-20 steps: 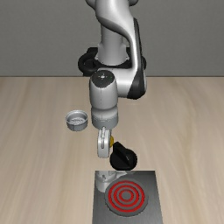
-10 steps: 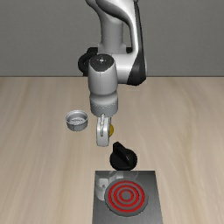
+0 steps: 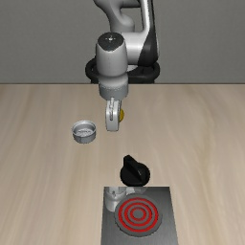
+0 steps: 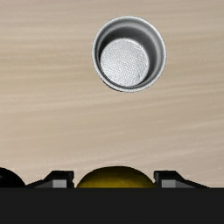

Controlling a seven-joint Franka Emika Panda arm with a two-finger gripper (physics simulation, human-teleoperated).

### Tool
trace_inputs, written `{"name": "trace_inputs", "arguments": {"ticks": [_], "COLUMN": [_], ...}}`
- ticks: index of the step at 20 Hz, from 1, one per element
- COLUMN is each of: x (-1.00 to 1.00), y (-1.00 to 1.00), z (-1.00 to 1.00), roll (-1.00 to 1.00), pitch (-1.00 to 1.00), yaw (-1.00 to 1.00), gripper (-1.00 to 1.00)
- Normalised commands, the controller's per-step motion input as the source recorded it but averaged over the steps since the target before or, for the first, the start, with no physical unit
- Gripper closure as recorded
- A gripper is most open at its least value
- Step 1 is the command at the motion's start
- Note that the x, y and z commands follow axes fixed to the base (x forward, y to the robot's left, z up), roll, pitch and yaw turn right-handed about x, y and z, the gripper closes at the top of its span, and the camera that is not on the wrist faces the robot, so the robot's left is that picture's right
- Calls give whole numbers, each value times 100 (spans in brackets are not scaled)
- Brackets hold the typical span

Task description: Pick up the lemon and place it on the ramekin with the stove turned on

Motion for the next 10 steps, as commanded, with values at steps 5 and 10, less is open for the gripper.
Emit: {"name": "trace_inputs", "arguments": {"ticks": [5,10], "x": [-20,0], "y": [-80,-100], "z": [0,0], "roll": [0,0], "pitch": [0,0], "yaw": [0,0], "gripper": [100,100]}}
